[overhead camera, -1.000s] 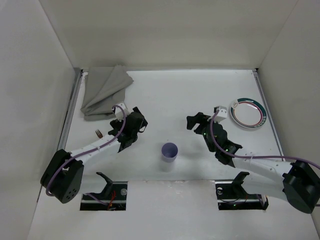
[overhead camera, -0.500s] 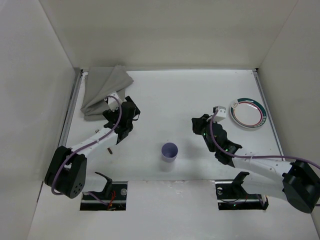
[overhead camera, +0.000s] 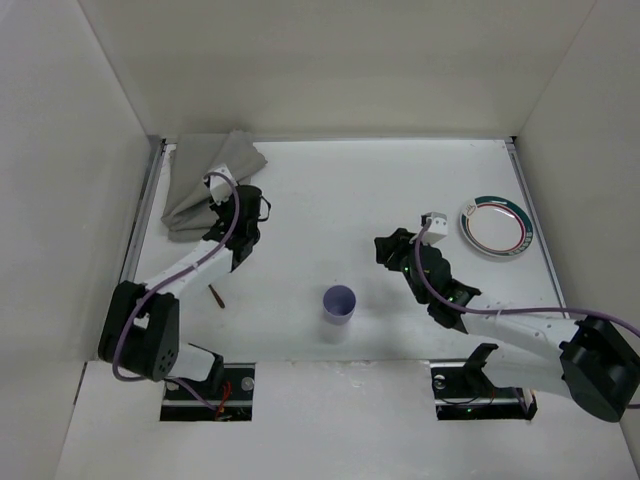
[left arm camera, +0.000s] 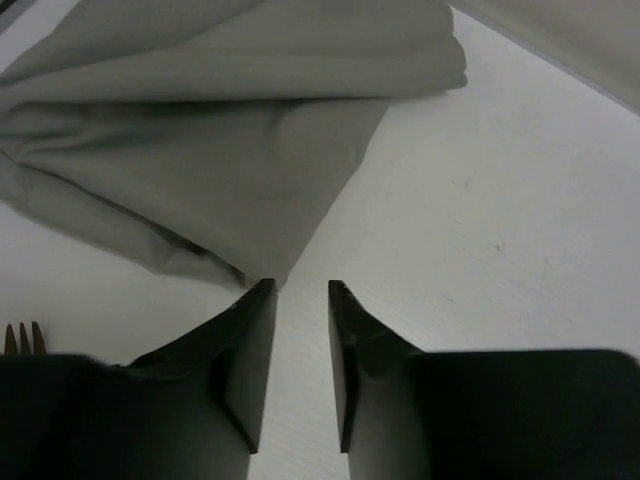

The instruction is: Set the dinner table for one person

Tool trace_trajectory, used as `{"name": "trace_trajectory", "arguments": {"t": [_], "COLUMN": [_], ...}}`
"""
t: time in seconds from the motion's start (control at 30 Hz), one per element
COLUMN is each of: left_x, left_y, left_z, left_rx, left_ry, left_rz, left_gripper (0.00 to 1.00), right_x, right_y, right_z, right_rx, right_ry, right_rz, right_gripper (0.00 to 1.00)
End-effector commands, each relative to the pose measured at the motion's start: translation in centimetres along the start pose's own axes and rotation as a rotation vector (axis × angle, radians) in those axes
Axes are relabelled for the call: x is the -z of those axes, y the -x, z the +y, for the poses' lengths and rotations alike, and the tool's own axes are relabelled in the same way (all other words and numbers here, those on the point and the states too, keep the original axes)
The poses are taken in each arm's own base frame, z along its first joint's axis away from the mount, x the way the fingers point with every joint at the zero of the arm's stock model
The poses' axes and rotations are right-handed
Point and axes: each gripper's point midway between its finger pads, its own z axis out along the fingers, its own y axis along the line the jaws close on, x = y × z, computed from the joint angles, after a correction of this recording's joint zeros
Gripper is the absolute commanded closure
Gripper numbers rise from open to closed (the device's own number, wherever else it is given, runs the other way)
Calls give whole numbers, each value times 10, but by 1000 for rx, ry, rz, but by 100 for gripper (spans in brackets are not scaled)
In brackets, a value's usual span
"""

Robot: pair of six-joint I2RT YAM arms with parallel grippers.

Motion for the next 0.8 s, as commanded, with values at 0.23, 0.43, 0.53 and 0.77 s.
{"name": "trace_trajectory", "arguments": {"t": [0.23, 0.43, 0.53, 0.77], "left_x": [-93, -135, -150, -172], "left_y": [0, -25, -35, -61], "left_z": [-37, -43, -39, -34], "left_rx": [-162, -255, -281, -326], "left_ry": [10, 50, 74, 113], "left_rz": [106, 164, 184, 240], "left_gripper": [48, 51, 54, 67], "right_x": [0, 2, 2, 5], "right_y": [18, 20, 23, 26], "right_z": [18, 17, 18, 17], "right_rx": [-31, -29, -29, -36], "right_ry": [50, 51, 51, 50], "right_rz": [-51, -58, -64, -78], "right_gripper": [32, 29, 29, 29]}}
